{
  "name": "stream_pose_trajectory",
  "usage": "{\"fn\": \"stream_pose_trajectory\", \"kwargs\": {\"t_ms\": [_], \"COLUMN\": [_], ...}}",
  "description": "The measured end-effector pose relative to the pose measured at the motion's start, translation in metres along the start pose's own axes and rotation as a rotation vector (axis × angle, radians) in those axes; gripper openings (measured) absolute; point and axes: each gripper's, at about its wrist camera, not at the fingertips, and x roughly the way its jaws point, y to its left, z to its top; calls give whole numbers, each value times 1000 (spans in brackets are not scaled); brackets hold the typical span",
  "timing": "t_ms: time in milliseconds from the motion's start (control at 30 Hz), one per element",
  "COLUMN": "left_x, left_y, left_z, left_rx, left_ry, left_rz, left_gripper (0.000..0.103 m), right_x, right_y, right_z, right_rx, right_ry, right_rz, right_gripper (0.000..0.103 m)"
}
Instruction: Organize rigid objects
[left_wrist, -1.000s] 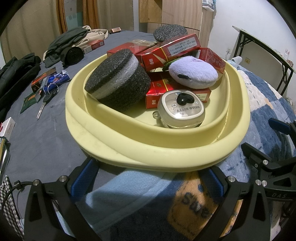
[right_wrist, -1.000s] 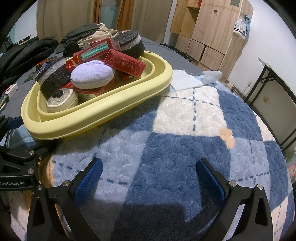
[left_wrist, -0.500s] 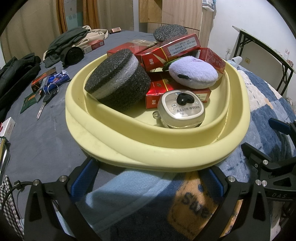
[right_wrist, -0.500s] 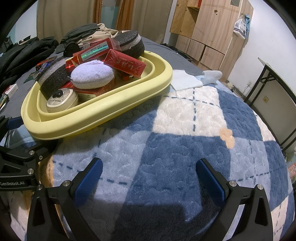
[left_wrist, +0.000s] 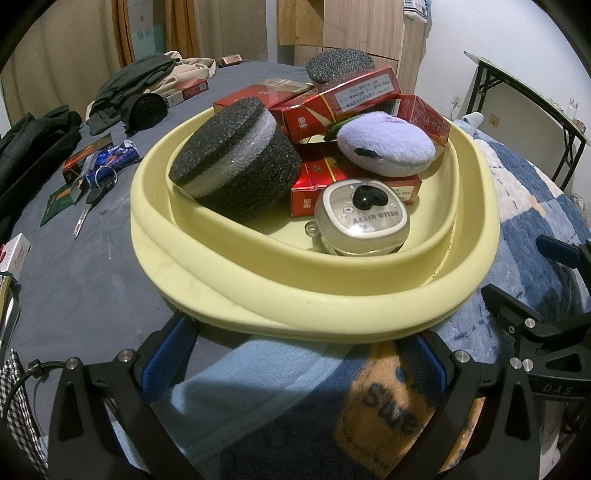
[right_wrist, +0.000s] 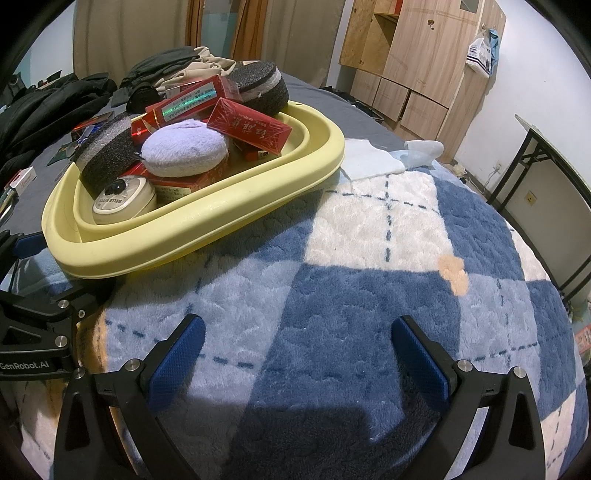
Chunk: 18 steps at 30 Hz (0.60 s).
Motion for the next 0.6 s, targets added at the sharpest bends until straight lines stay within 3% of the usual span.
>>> {"fn": "stream_pose_trajectory", "kwargs": {"t_ms": [600], "left_x": [0], "left_y": [0], "left_z": [0], "left_rx": [0], "left_ry": [0], "left_rz": [0], "left_gripper": [103], "right_x": [0], "right_y": [0], "right_z": [0], "right_rx": [2], "right_ry": [1], "right_rz": [3], "right_gripper": [103]}}
